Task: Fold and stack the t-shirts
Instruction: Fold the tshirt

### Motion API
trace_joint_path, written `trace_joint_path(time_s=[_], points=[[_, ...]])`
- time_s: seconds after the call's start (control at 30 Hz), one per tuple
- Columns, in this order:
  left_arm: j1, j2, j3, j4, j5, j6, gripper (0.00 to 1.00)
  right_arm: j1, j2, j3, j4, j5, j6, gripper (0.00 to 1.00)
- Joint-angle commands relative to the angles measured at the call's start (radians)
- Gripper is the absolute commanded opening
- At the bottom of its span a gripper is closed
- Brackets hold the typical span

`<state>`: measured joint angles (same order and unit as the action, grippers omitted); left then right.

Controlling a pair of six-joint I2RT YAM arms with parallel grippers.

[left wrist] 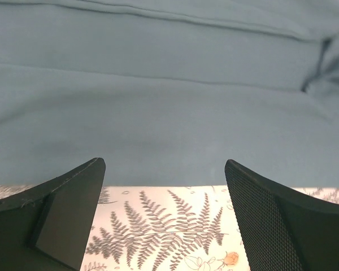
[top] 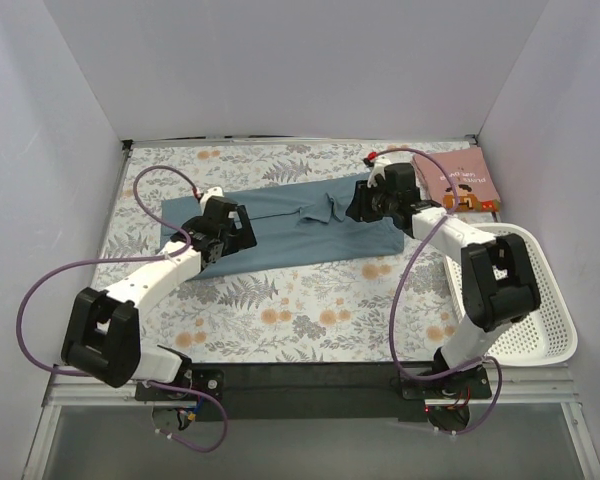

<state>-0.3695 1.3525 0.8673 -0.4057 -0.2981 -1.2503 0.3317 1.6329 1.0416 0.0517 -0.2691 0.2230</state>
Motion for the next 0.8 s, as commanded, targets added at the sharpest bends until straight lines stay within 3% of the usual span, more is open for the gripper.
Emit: trace_joint_path(time_s=[0.0,0.27,0.6,0.77], points=[[-0.055,0.039,0.048,0.079,0.016,0.092,0.87,0.026,0.091,0.098,-0.006,0.045,-0.145,0.40],[-0.060,0.096,0.016,0.148,-0.056,0.167,0.87,0.078,0.267,0.219,-0.010,0.106,-0.267,0.41],[-0.060,0.118,-0.057,0.232,-0.053,0.180,0.87,0.112,0.358,0.279,-0.050,0.169,-0.318,0.42],[-0.060,0.125,-0.056,0.249,-0.067,0.186,0.87,0.119,0.377,0.294,-0.078,0.243,-0.330,0.36]])
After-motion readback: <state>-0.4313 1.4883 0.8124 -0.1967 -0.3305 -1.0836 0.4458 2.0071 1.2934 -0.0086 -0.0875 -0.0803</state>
